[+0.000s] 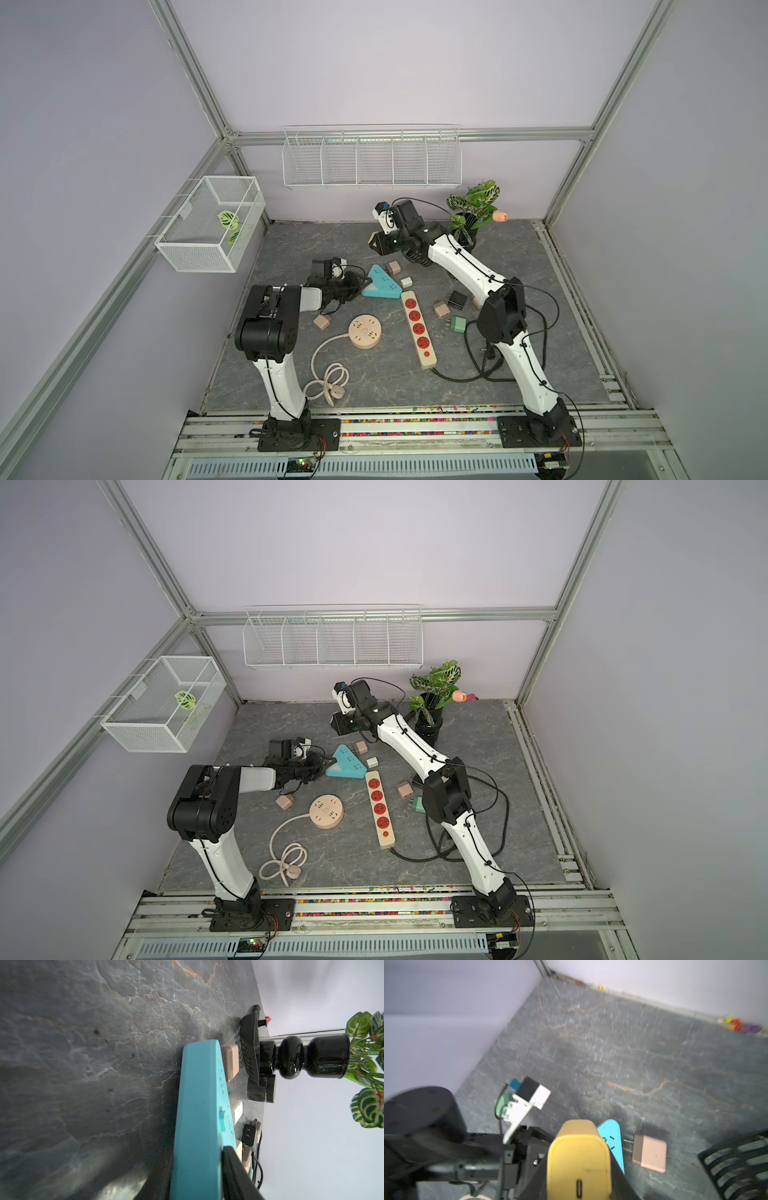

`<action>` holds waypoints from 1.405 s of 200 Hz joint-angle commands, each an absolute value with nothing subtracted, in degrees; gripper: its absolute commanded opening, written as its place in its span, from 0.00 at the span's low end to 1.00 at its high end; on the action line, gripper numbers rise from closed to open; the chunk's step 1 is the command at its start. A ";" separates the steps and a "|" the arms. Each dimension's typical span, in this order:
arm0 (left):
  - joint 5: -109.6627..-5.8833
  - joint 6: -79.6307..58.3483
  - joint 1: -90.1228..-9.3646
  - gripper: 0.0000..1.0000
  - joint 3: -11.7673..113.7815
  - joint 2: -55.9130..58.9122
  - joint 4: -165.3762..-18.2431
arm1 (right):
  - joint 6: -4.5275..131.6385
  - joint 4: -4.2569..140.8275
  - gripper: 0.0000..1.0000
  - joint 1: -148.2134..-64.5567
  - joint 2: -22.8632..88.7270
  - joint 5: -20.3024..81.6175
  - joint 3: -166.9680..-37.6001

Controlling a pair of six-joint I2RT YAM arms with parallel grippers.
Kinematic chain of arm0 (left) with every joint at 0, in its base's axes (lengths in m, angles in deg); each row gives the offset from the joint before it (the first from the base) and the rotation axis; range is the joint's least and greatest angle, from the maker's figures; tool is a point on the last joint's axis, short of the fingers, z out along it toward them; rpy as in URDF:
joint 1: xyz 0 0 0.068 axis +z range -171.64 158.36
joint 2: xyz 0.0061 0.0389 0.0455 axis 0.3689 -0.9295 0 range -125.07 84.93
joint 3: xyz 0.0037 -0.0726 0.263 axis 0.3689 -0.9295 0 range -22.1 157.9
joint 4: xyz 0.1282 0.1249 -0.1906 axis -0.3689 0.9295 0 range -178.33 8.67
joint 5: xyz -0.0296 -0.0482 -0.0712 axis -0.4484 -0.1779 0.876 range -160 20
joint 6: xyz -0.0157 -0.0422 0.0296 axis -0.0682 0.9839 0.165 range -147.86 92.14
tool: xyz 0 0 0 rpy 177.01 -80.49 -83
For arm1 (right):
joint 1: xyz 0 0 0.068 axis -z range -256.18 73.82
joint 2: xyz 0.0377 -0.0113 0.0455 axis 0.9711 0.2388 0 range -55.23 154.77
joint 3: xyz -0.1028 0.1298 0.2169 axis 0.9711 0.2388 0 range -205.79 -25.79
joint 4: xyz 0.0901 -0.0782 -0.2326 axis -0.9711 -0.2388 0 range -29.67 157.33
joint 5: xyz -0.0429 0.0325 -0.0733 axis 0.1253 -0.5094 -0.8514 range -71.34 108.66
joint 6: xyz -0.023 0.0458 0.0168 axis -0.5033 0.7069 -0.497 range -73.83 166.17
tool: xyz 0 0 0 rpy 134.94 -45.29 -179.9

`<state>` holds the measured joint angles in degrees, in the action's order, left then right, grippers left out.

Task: Pull the plug off the socket
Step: Remove the plug from the socket, then place the socket at the center of the board, then place the plug at the center of the board.

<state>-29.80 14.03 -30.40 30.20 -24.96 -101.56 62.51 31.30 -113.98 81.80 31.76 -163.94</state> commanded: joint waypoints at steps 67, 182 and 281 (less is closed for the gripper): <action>-44.91 13.94 -29.91 0.00 26.62 -30.52 -87.02 | 65.33 37.46 0.00 -114.15 71.36 27.65 -146.93; -39.44 16.79 -31.18 0.01 34.51 -23.09 -84.60 | 67.89 39.97 0.00 -112.57 57.49 19.35 -124.34; -39.64 16.18 -31.49 0.42 36.07 -18.92 -82.20 | 74.45 49.11 0.00 -110.82 52.20 11.41 -106.12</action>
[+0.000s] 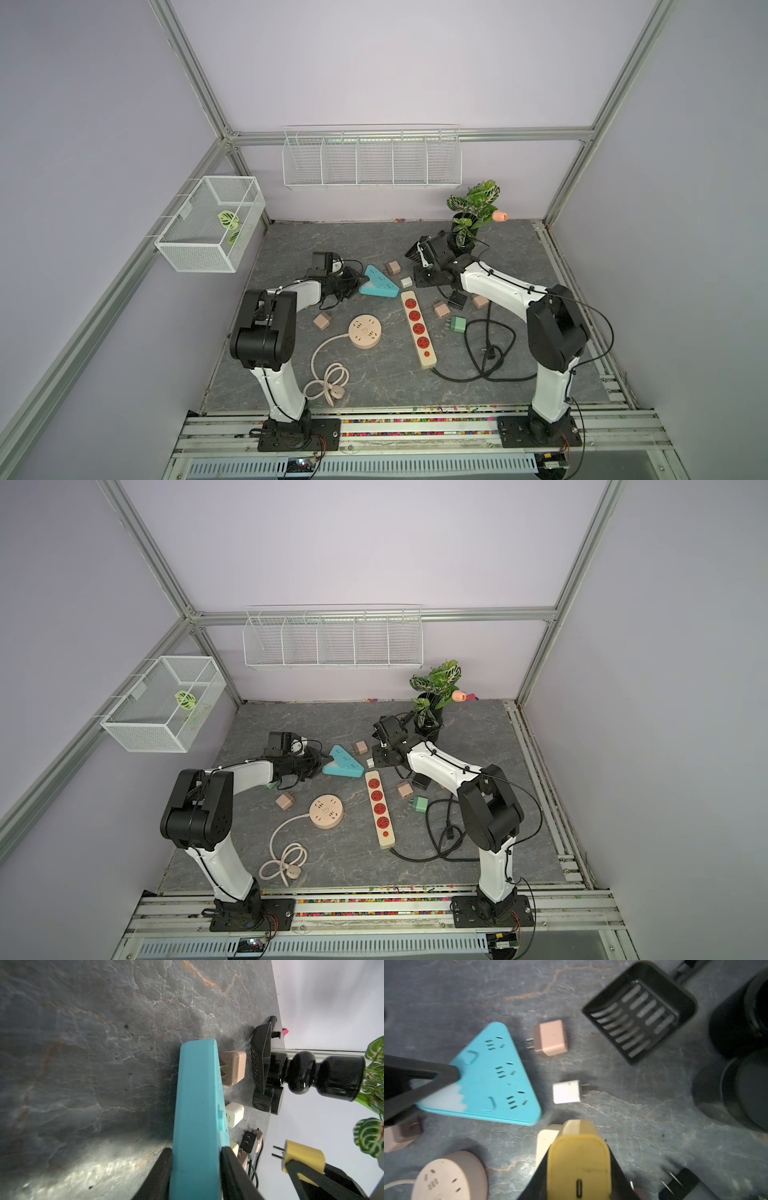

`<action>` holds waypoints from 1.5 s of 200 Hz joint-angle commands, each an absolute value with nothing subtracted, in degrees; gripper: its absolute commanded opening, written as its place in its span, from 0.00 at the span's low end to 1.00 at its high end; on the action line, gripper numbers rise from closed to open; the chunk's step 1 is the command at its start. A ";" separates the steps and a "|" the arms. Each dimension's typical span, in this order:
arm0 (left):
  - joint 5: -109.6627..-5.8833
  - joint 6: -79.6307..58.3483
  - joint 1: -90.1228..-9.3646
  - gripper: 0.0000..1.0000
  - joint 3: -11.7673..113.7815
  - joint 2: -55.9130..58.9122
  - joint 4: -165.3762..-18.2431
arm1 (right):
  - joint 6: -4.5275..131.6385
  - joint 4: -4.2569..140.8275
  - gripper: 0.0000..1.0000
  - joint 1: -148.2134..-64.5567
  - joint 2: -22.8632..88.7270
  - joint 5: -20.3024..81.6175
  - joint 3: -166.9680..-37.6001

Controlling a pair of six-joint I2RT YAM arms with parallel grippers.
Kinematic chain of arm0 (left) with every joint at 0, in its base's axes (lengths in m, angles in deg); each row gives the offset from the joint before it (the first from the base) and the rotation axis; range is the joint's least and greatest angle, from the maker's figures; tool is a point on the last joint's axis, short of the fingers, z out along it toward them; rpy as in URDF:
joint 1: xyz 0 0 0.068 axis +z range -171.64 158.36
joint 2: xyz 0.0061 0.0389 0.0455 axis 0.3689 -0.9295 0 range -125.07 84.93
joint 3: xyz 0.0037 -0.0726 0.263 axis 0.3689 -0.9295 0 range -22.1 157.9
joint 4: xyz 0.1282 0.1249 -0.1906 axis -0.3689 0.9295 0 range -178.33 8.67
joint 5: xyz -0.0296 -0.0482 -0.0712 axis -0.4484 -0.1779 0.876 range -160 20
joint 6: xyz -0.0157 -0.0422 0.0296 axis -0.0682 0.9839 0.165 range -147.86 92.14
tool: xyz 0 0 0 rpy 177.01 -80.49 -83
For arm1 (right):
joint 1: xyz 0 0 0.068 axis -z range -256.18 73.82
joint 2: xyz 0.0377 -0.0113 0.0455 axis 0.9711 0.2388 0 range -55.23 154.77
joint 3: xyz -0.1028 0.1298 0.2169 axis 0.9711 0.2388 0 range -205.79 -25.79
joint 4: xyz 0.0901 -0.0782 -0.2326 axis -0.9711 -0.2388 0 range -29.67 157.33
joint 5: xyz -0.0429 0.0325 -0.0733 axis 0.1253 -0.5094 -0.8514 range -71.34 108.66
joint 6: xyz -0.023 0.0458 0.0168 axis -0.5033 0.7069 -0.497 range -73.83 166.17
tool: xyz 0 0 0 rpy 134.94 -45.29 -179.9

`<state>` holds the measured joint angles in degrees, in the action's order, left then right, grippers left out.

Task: Pull the plug off the socket
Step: Place the plug at the center of the board.

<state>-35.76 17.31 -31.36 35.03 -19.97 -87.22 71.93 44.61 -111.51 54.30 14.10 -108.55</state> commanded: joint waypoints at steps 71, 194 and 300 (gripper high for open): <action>-40.29 15.89 -31.49 0.53 36.17 -18.43 -81.96 | 76.78 55.27 0.00 -108.75 52.75 12.59 -100.82; -50.00 14.16 -31.49 0.63 35.57 -10.64 -76.30 | 81.15 58.65 0.29 -106.31 61.47 18.23 -102.91; -54.71 11.12 -31.56 0.70 34.78 0.16 -74.17 | 77.48 51.33 0.63 -105.74 49.29 13.31 -97.79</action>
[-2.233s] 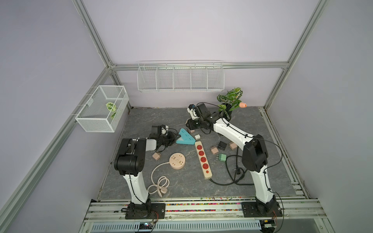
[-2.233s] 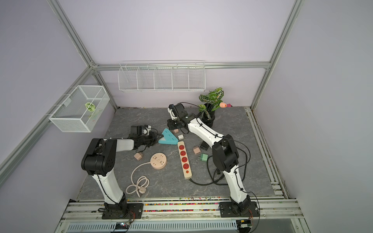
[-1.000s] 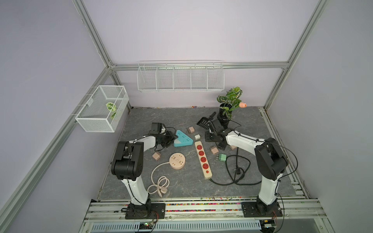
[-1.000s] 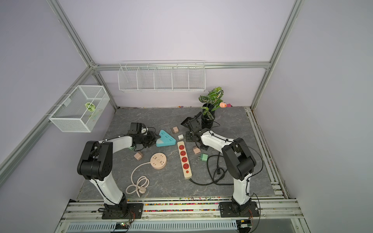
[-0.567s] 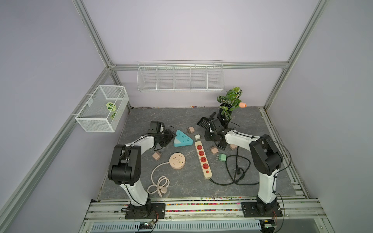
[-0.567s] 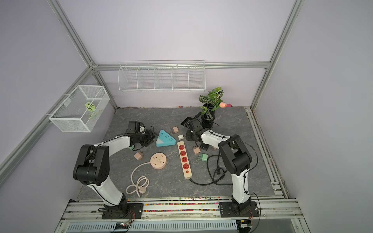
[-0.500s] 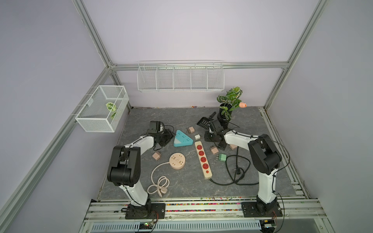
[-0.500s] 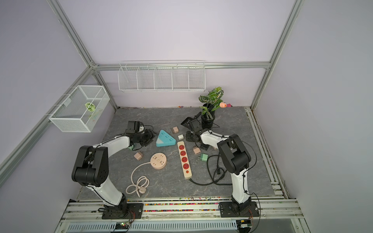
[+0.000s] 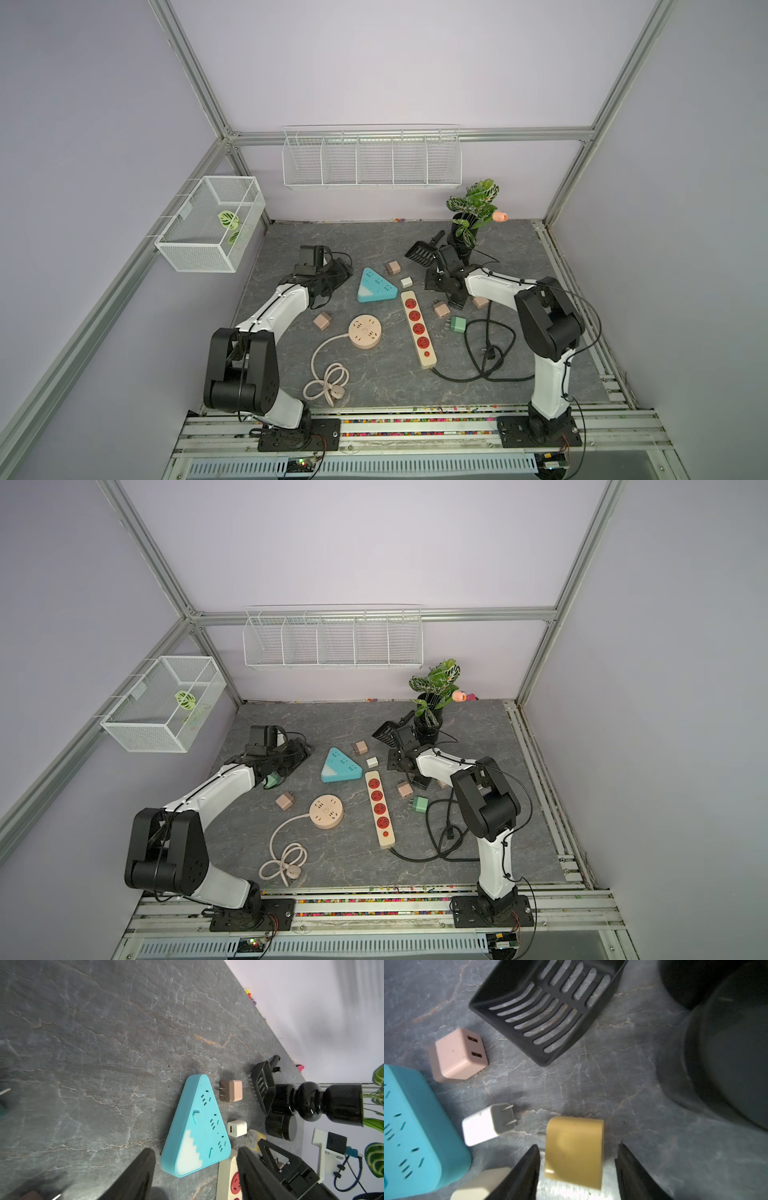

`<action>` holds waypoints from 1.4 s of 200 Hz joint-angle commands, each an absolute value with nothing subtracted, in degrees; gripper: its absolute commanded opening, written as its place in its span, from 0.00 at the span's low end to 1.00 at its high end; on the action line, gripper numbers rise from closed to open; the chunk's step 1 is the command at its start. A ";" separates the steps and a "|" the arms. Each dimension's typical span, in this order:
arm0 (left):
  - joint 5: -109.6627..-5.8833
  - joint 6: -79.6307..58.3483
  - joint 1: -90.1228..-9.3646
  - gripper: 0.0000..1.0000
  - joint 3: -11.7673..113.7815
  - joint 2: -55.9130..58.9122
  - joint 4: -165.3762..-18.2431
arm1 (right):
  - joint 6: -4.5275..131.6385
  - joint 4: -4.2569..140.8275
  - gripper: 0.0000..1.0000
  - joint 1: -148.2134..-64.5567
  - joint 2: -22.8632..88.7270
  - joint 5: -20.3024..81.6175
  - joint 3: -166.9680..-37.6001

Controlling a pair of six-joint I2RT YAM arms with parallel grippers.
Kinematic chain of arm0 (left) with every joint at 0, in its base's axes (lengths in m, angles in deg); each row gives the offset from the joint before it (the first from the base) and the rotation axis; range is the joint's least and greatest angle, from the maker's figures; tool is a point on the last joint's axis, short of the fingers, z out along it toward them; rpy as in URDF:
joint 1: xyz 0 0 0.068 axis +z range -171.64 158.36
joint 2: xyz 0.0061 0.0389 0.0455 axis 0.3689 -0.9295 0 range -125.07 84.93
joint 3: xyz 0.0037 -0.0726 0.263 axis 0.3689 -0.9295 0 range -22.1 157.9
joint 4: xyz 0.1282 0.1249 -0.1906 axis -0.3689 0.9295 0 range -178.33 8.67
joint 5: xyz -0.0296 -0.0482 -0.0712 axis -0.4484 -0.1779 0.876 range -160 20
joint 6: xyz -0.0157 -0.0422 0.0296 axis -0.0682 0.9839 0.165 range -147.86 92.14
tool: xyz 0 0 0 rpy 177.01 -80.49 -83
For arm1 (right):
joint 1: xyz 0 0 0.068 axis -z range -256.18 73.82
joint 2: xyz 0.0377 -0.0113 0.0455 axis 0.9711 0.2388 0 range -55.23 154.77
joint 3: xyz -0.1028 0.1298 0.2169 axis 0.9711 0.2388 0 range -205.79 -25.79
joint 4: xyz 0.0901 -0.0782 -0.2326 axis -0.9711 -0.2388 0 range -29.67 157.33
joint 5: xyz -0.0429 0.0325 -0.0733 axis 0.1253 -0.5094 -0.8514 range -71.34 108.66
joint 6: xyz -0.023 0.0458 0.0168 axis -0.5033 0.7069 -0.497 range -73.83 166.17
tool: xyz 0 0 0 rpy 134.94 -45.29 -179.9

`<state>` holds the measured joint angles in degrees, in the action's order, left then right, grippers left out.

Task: Pull the plug off the socket
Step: Place the plug at the center of the board, then reset both arms

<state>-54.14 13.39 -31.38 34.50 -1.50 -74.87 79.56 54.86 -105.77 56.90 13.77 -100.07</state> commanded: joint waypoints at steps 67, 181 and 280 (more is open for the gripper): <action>-52.89 4.59 -31.84 1.00 34.33 7.76 -77.91 | 68.60 36.48 0.93 -105.64 22.48 -2.92 -84.28; -90.19 -30.14 -35.20 1.00 13.02 4.22 -115.02 | 54.32 70.91 0.98 -89.24 10.81 -12.35 -60.34; -73.66 -24.83 -21.16 1.00 4.47 -0.52 -129.65 | 47.14 101.84 0.99 -83.32 27.86 0.25 -54.23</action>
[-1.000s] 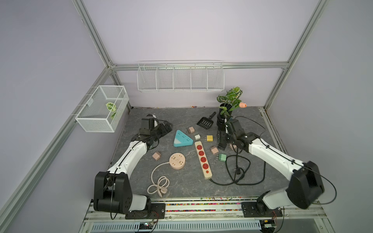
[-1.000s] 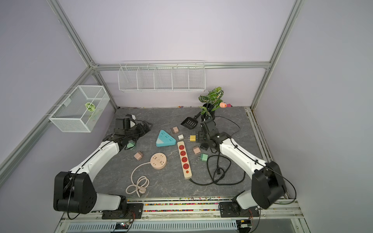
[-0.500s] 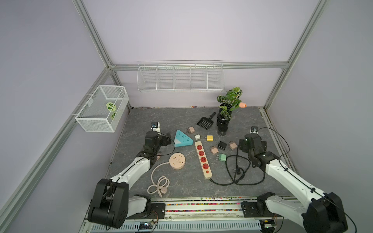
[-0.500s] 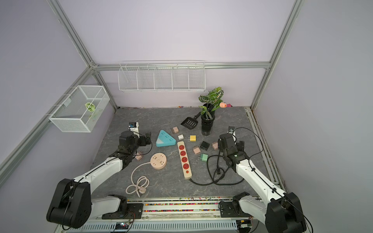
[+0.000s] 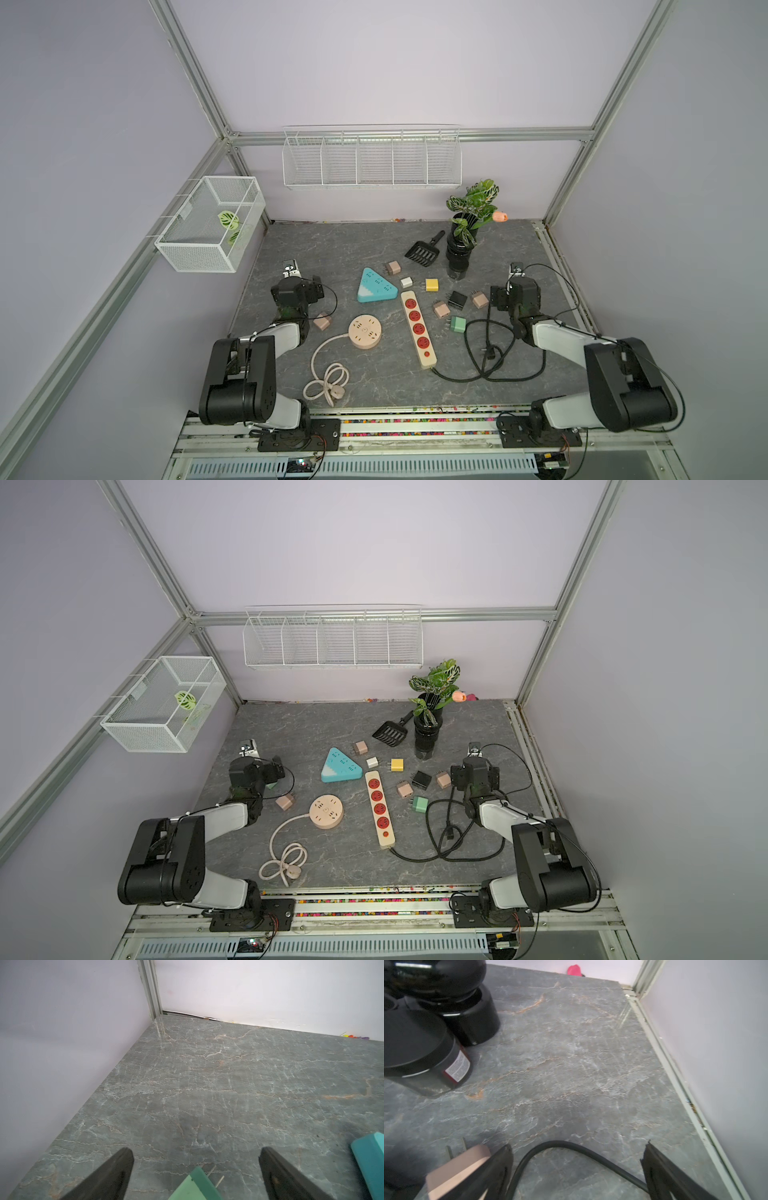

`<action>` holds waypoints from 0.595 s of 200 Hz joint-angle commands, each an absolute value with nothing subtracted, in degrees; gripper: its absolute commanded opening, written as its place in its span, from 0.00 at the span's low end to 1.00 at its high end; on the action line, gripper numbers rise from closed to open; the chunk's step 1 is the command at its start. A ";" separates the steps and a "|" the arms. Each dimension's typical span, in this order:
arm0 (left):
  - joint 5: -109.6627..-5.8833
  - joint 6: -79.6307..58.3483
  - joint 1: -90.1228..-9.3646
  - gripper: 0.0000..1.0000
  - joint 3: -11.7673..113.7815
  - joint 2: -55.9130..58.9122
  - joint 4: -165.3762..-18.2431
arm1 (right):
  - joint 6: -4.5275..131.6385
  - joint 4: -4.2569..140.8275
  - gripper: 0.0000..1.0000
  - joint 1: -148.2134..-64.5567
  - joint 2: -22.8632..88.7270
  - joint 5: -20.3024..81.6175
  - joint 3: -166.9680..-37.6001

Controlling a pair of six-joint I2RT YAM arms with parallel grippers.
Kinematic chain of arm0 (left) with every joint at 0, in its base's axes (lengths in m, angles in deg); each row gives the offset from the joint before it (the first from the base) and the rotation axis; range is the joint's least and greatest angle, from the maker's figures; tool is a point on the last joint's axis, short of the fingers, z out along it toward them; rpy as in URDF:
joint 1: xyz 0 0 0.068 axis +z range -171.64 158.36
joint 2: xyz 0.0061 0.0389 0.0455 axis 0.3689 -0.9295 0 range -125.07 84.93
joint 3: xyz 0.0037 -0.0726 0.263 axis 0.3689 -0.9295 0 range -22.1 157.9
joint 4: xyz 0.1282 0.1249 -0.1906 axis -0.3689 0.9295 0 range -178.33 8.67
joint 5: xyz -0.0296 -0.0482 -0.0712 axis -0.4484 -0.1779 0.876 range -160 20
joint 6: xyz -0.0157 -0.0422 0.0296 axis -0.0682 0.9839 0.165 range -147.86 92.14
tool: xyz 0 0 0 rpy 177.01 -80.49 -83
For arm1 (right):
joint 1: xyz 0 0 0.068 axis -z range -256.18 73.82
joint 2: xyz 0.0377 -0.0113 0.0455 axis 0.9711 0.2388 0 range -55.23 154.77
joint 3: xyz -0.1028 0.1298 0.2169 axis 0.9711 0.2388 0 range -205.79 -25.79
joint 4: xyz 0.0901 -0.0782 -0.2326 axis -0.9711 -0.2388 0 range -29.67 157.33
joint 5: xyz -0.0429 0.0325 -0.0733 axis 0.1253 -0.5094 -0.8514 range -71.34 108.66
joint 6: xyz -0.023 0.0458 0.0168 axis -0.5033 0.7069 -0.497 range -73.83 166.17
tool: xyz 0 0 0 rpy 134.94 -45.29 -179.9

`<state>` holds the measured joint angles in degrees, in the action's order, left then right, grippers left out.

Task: Pull the plug off the socket
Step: Reset both arms

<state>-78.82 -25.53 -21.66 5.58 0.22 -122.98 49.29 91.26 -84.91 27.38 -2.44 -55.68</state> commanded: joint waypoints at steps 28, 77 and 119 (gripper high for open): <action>-71.43 -25.99 -21.12 1.00 1.03 -0.55 -134.89 | 48.70 105.87 0.99 -80.93 30.56 4.17 -52.78; -71.51 -26.19 -21.14 1.00 -0.92 -1.61 -139.56 | 48.76 115.07 0.99 -80.93 32.58 2.87 -48.78; -71.67 -26.14 -21.25 1.00 -0.81 -1.34 -138.87 | 48.53 117.40 0.99 -80.84 32.63 3.27 -47.62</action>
<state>-72.48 -25.58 -21.37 -0.95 -1.26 -137.60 48.63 114.38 -80.98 33.41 2.87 -48.08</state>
